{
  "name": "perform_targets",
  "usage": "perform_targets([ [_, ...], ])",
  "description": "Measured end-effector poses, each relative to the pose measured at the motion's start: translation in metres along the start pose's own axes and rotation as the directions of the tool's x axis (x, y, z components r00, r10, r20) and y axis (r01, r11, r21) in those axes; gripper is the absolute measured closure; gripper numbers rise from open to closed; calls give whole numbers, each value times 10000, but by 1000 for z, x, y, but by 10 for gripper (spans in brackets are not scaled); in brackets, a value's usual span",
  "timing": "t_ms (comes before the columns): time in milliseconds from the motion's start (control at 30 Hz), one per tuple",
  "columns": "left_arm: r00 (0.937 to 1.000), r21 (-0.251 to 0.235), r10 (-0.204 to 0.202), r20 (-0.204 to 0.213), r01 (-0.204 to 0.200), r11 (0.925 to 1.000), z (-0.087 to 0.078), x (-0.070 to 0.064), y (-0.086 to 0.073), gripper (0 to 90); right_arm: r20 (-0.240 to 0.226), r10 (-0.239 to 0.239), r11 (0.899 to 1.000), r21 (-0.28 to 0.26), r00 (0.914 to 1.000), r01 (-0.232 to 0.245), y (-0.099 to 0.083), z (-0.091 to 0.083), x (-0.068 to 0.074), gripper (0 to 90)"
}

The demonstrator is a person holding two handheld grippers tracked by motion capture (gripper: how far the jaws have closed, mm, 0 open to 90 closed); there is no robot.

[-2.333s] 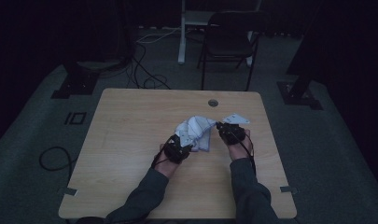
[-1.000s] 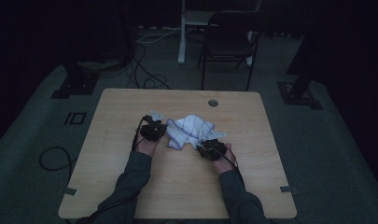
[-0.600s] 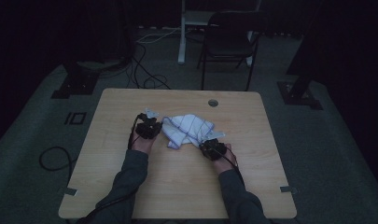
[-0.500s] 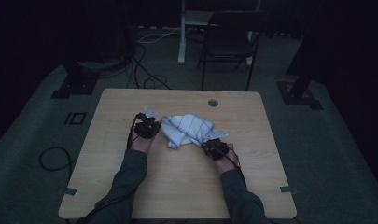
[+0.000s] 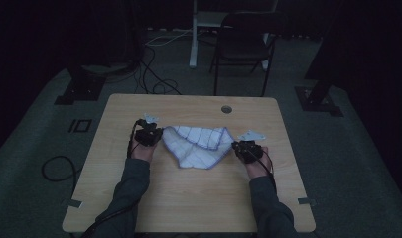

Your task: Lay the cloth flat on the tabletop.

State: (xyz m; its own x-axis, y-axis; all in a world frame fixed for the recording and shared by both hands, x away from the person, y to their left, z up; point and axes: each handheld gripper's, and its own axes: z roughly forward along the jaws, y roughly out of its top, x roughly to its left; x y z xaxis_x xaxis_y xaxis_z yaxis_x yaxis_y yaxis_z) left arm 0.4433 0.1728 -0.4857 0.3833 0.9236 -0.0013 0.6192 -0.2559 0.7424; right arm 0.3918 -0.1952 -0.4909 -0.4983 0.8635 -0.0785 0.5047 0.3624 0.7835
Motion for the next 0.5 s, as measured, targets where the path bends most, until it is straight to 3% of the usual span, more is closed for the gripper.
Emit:
perform_targets([
  [267,9995,724,-296,-97,302,9969,13,11,-19,864,159,222,9997,126,9996,-224,-5,-4,-13,863],
  [500,9974,682,-655,-291,673,9954,10,22,-27,760,316,112,9992,382,9994,-124,-10,2,-12,861],
])
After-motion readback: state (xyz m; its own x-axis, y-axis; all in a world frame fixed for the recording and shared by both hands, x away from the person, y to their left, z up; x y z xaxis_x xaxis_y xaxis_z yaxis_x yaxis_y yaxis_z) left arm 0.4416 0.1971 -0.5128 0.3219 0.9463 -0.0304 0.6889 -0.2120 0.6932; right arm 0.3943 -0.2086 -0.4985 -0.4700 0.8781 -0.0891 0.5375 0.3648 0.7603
